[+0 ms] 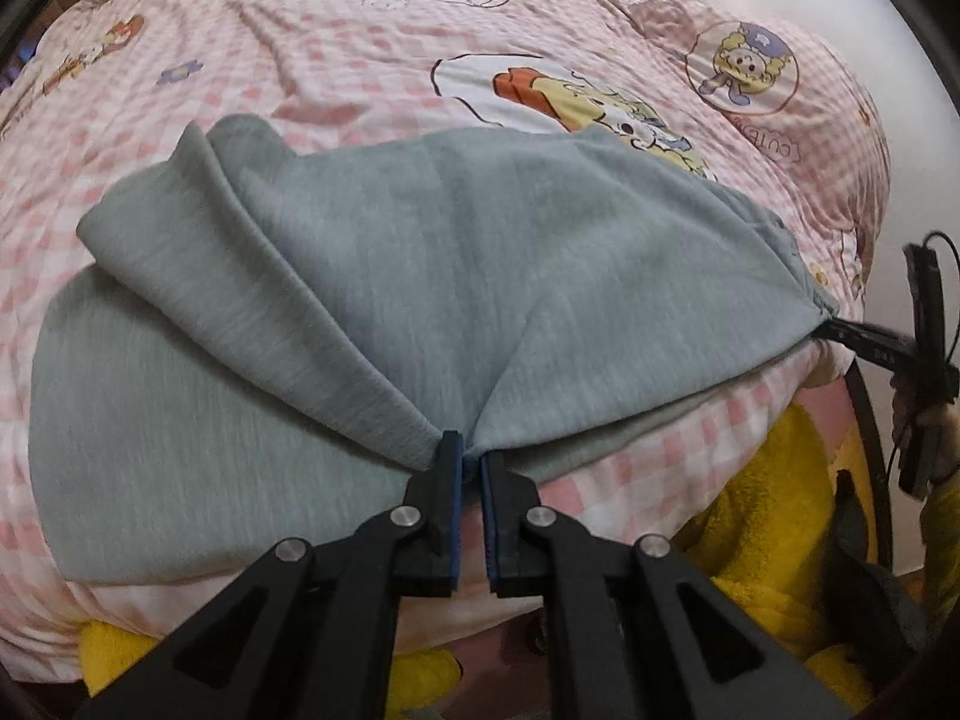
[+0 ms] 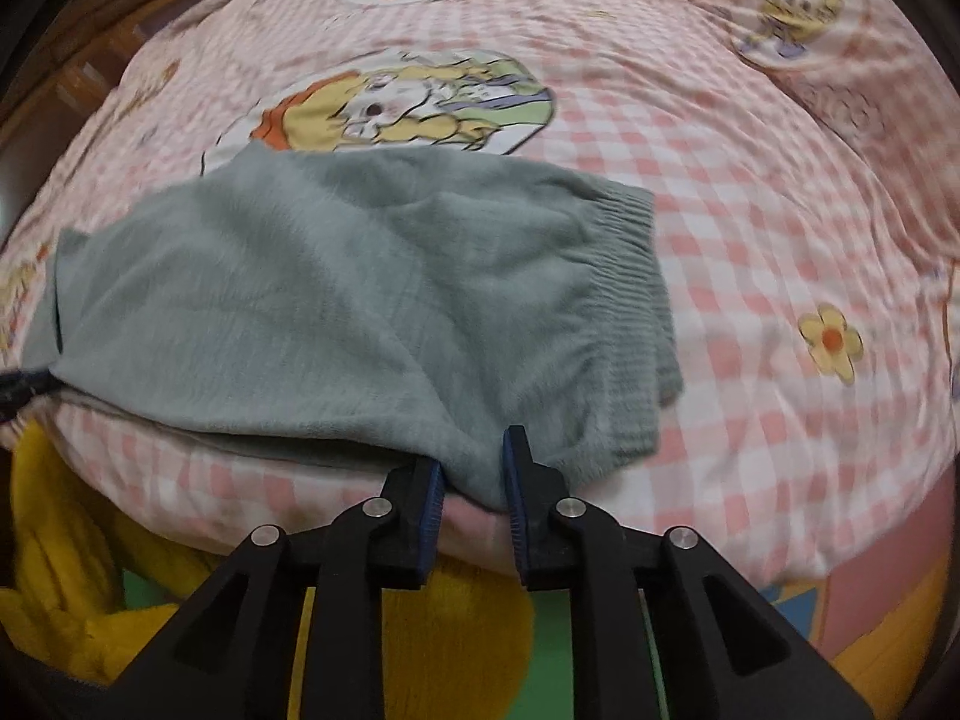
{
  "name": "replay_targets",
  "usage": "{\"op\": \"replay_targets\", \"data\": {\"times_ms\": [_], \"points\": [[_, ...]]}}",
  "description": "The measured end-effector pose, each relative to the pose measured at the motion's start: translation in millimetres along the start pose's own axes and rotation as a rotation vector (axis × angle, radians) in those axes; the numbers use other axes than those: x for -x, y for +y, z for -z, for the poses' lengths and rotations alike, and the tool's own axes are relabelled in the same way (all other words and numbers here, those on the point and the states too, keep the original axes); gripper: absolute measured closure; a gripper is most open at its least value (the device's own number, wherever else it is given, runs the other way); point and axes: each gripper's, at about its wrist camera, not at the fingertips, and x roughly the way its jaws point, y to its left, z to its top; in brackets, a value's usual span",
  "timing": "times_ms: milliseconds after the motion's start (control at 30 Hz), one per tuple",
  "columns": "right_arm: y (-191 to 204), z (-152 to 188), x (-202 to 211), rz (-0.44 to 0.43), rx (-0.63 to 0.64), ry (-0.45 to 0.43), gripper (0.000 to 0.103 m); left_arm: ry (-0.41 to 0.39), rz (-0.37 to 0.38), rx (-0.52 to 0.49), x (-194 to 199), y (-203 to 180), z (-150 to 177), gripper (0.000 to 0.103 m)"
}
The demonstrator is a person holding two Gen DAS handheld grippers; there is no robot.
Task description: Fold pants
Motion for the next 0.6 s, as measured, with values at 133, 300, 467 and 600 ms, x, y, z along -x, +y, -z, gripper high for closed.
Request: {"op": "replay_targets", "data": {"times_ms": [133, 300, 467, 600], "points": [[-14, 5, 22, -0.015, -0.109, -0.050, 0.071, -0.004, -0.002, 0.027, -1, 0, 0, 0.097], [-38, -3, 38, -0.023, -0.258, -0.098, 0.070, -0.005, -0.002, 0.047, -1, 1, 0, 0.097], [-57, -8, 13, -0.040, -0.380, -0.004, 0.070, -0.004, -0.008, 0.055, -2, 1, 0, 0.097], [-68, 0, -1, -0.104, -0.485, 0.063, 0.070, -0.001, -0.017, 0.052, -2, -1, -1, 0.097]]}}
